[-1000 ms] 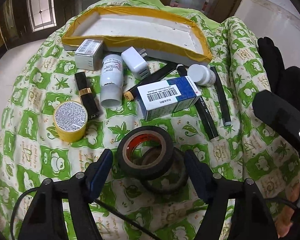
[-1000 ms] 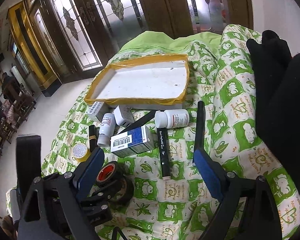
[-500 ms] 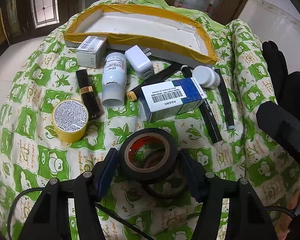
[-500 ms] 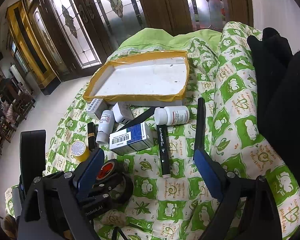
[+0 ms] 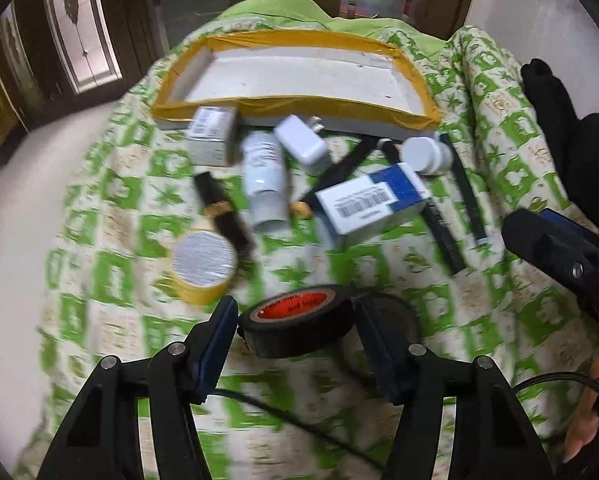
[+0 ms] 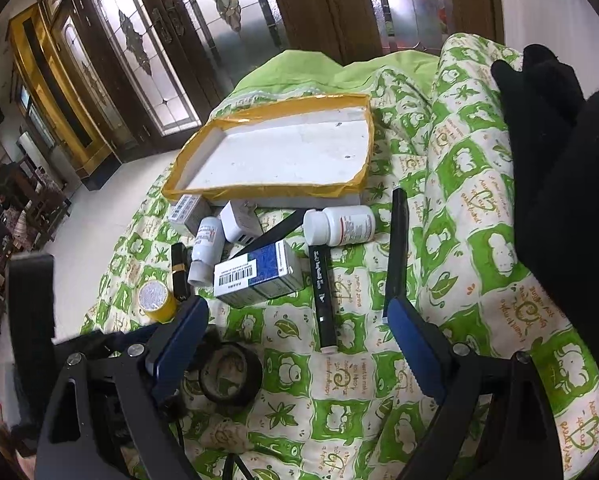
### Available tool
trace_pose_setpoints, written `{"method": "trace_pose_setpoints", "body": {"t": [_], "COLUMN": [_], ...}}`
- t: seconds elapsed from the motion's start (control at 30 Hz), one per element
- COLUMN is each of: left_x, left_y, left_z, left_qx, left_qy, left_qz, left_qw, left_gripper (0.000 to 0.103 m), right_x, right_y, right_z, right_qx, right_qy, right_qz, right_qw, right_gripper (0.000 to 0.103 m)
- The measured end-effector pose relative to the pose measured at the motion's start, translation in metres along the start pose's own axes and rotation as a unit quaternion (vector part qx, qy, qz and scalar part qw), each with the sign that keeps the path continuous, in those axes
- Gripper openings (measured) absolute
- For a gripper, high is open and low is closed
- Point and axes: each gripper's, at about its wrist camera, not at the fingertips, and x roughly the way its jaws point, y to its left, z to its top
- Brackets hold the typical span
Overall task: Organize rigid objects
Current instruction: 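Grasp the blue-and-white medicine box with the right gripper while the left gripper lifts the tape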
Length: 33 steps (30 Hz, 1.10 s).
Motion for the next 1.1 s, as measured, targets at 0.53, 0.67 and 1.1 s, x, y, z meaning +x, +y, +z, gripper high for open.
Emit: {"method": "trace_pose_setpoints", "body": {"t": [0.53,0.67,1.1], "left_x": [0.012,0.009,0.009], "left_y": [0.020,0.024,0.025], "left_z": [-0.008,-0.011,-0.012], "left_qx": [-0.037,-0.042,-0.045], "left_qy": [0.014,0.012,0.011], "left_qz": [-0.005,-0.009,-0.011], "left_qw": [0.9992,0.9990,0.9989], "left_gripper": [0.065,0.065,0.065], "right_x": [0.043,0.062,0.104], "right_y": [0.031,0.041,0.051], "right_z": [0.009,0.012,0.015], "right_qx": [-0.077,-0.082,-0.090], "right_qy": [0.068,0.080,0.111], "right_qz": [0.002,-0.003,-0.011], "right_qw": [0.995,0.993,0.990], "right_gripper": [0.087,0.087,0.081]}}
